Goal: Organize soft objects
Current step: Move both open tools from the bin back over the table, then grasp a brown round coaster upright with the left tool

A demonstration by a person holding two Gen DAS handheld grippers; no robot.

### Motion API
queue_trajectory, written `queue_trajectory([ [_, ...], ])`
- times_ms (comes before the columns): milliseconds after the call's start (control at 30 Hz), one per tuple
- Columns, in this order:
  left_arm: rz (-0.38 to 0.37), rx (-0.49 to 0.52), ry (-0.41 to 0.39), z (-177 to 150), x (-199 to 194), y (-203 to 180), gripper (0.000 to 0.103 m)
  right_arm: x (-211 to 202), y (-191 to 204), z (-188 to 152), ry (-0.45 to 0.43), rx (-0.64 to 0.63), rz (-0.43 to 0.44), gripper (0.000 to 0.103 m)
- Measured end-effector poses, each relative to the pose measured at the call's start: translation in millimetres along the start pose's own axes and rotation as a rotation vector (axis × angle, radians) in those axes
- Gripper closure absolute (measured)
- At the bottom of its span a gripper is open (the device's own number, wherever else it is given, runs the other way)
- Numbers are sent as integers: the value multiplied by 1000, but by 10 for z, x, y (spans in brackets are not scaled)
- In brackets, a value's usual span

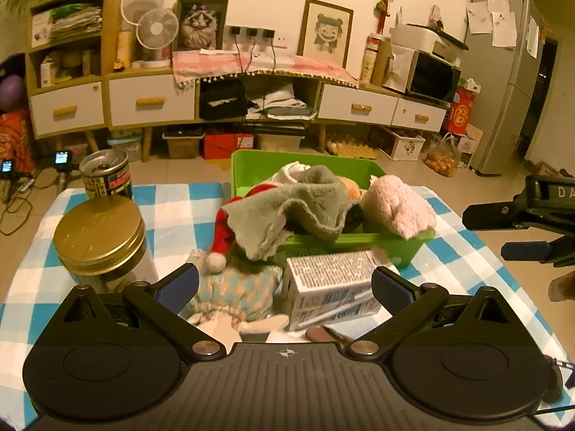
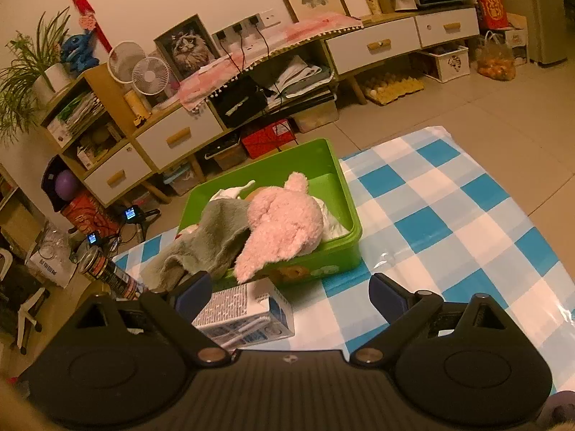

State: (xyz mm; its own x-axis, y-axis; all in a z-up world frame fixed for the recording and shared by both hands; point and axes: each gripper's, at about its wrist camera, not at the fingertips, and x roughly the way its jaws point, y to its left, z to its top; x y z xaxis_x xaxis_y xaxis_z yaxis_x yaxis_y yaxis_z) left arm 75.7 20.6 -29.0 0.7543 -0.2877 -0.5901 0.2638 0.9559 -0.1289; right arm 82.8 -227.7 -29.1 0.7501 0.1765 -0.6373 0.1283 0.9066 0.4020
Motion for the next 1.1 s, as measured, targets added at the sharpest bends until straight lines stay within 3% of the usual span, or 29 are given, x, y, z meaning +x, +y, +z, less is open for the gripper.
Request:
queue_trajectory([
  [567,24,40,65,-436,-177,344,5,-5,-10,-398,25,-160,-31,36],
  [1000,49,-23,113,-609,-62,584,6,163,0,-746,88,-255,-25,36],
  [1100,25,-50,99,-618,-83,578,6,201,62,-810,104,-276,-2,36],
])
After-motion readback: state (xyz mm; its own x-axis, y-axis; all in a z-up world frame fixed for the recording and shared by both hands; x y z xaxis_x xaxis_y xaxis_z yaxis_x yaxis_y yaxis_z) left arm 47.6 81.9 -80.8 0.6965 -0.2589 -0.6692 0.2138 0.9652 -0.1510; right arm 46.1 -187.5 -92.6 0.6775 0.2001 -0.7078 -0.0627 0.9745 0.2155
